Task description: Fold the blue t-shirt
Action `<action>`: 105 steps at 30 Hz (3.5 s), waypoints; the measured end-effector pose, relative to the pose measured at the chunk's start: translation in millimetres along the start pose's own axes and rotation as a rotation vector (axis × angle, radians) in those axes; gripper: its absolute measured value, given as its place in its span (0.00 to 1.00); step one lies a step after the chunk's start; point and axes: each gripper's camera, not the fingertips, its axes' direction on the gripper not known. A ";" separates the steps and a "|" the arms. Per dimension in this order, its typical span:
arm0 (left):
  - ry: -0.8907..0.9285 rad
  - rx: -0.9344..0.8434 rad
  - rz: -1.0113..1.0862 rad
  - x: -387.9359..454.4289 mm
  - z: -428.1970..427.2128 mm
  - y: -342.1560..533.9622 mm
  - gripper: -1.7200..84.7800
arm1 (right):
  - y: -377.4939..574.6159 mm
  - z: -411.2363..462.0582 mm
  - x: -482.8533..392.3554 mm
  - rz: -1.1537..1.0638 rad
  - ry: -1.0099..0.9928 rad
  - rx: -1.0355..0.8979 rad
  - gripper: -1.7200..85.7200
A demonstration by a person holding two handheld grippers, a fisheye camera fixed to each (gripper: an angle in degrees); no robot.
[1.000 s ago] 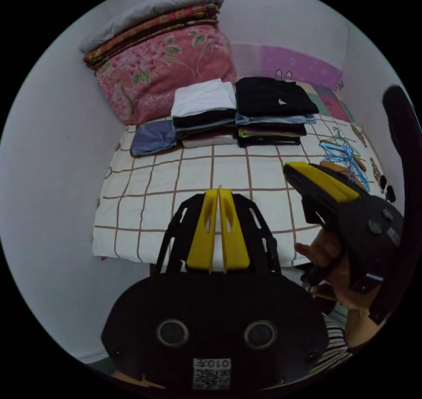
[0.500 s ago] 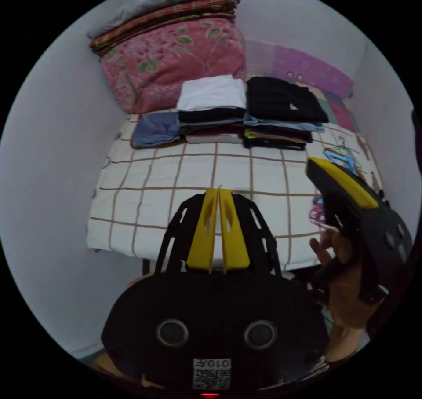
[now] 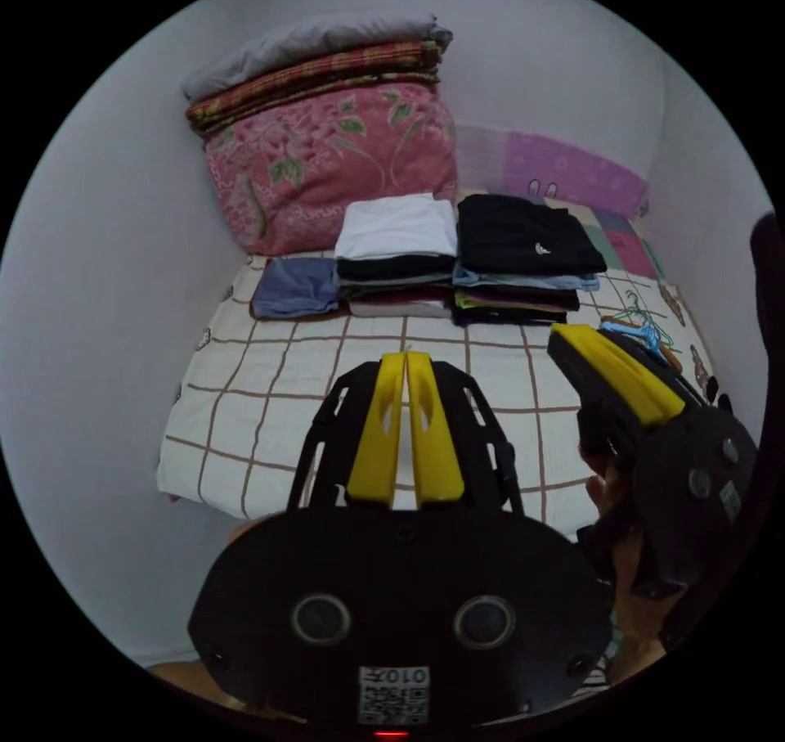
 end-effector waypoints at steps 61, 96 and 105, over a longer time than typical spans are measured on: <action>-0.041 0.061 0.062 -4.9 54.7 -4.2 0.02 | -46.8 64.1 62.7 0.042 -0.139 -0.130 0.03; 0.046 -0.073 0.102 -39.8 77.3 -32.4 0.02 | -59.5 78.6 41.9 0.097 -0.128 -0.129 0.03; 0.137 -0.088 0.067 -49.3 65.9 -36.9 0.02 | -58.2 72.4 28.7 0.079 -0.069 -0.106 0.03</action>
